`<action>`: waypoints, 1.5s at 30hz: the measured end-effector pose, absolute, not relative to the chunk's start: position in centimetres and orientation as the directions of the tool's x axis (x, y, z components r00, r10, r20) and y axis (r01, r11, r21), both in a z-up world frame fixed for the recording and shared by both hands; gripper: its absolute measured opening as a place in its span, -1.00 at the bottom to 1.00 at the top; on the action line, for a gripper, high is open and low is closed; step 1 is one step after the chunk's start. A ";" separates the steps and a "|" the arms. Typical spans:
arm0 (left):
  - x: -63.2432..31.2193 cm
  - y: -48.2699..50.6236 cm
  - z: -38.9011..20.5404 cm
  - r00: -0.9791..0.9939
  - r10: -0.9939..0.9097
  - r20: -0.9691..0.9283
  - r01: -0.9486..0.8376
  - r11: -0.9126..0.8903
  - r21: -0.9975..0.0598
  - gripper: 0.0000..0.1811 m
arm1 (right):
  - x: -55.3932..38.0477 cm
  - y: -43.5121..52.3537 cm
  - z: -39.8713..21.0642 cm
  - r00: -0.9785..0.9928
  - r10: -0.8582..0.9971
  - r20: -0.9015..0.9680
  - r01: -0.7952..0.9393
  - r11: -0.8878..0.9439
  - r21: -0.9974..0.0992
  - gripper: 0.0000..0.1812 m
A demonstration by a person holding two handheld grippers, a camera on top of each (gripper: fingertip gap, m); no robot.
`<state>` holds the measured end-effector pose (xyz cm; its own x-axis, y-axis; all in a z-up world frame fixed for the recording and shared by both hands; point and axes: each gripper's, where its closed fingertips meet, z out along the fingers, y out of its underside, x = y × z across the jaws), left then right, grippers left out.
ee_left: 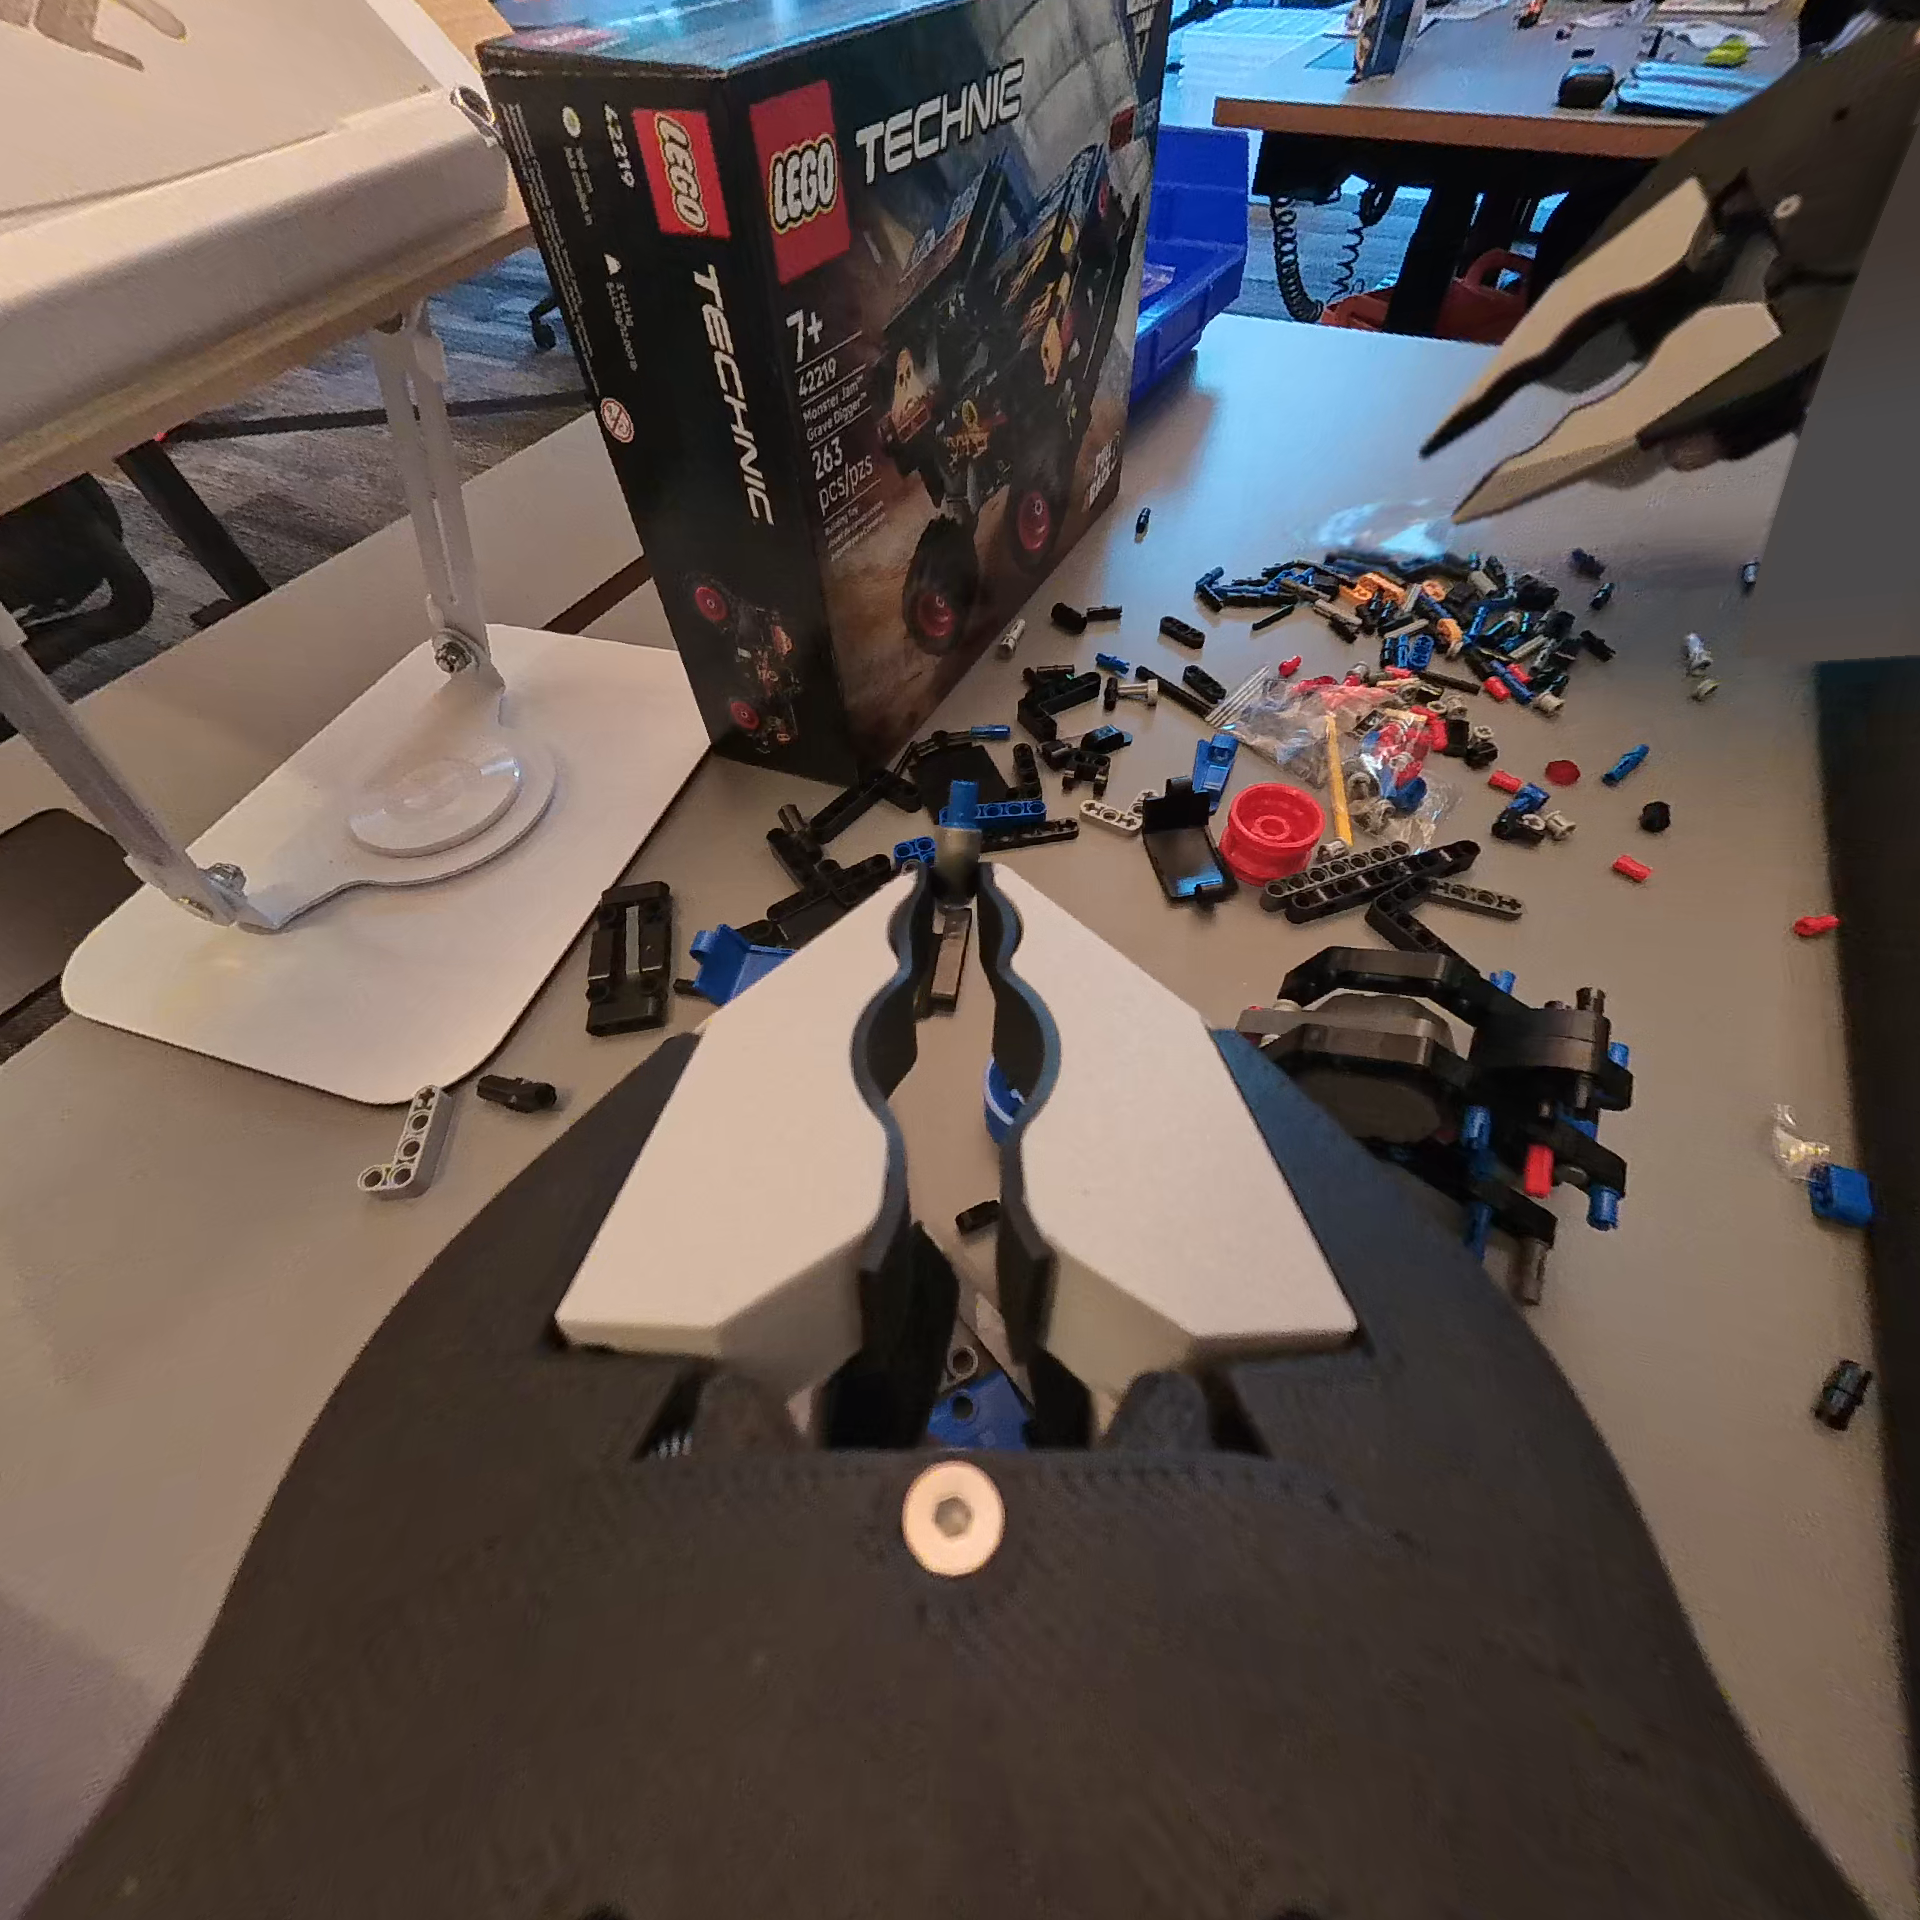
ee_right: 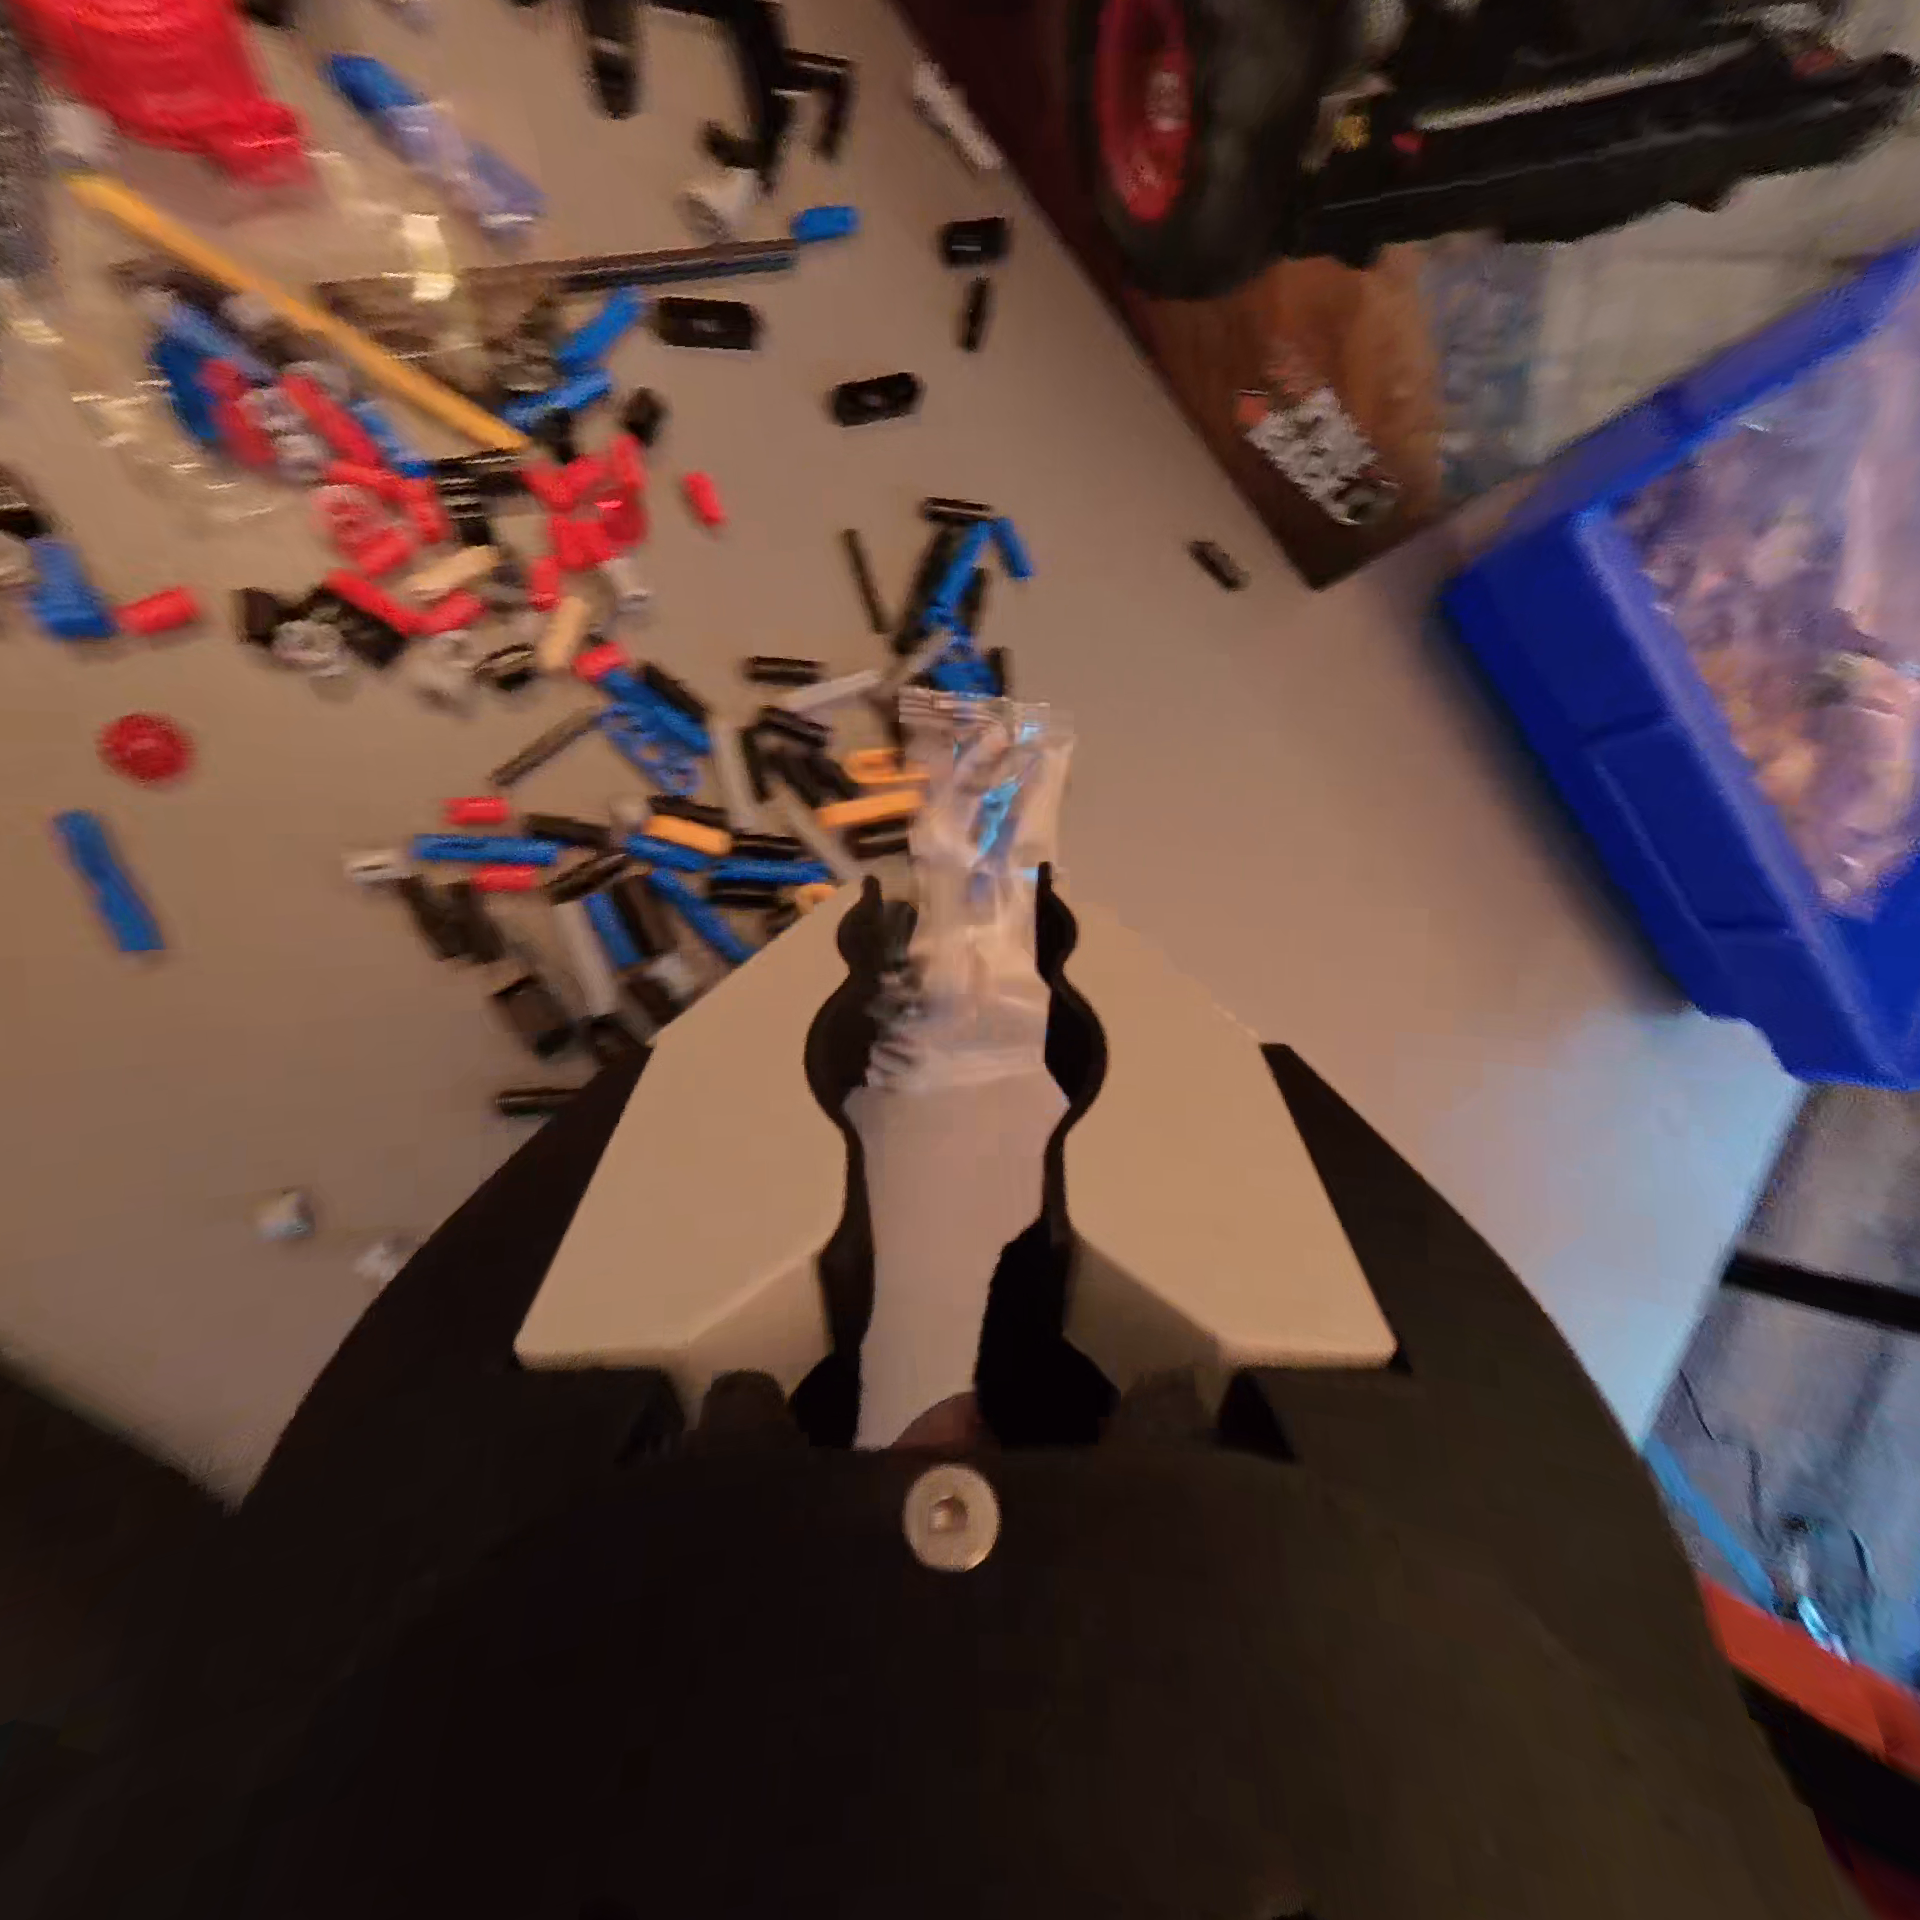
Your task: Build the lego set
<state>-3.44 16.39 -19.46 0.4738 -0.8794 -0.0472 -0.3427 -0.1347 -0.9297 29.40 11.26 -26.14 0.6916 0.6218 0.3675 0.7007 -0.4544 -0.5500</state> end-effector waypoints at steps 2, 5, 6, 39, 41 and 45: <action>-3.4 16.4 -19.5 0.473 -0.880 -0.048 -0.344 -0.134 -0.929 -0.94 | 30.4 11.3 -25.9 0.687 0.606 0.401 0.715 -0.465 -0.522 -0.59; -3.4 16.4 -19.4 0.473 -0.880 -0.049 -0.344 -0.132 -0.930 -0.94 | 29.7 10.3 -25.1 0.672 0.628 0.392 0.718 -0.425 -0.550 -0.70; -3.4 16.4 -19.5 0.472 -0.880 -0.047 -0.342 -0.134 -0.930 -0.94 | 28.9 9.6 -25.0 0.657 0.660 0.363 0.719 -0.404 -0.566 -0.83; -2.4 15.9 -19.5 0.453 -0.890 -0.051 -0.350 -0.125 -0.928 -0.94 | 24.9 6.9 -29.1 0.619 0.785 -0.032 0.589 -0.491 -0.642 -0.94; -2.4 15.9 -19.6 0.451 -0.891 -0.051 -0.351 -0.125 -0.928 -0.94 | 24.6 6.8 -29.0 0.615 0.788 -0.036 0.583 -0.485 -0.652 -0.94; -2.3 15.8 -19.6 0.449 -0.892 -0.052 -0.354 -0.124 -0.927 -0.94 | 24.2 6.6 -28.6 0.611 0.791 -0.030 0.579 -0.473 -0.664 -0.94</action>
<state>-2.29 15.83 -19.64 0.4489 -0.8921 -0.0516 -0.3538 -0.1244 -0.9270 24.22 6.64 -28.56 0.6111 0.7910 -0.0300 0.5792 -0.4727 -0.6642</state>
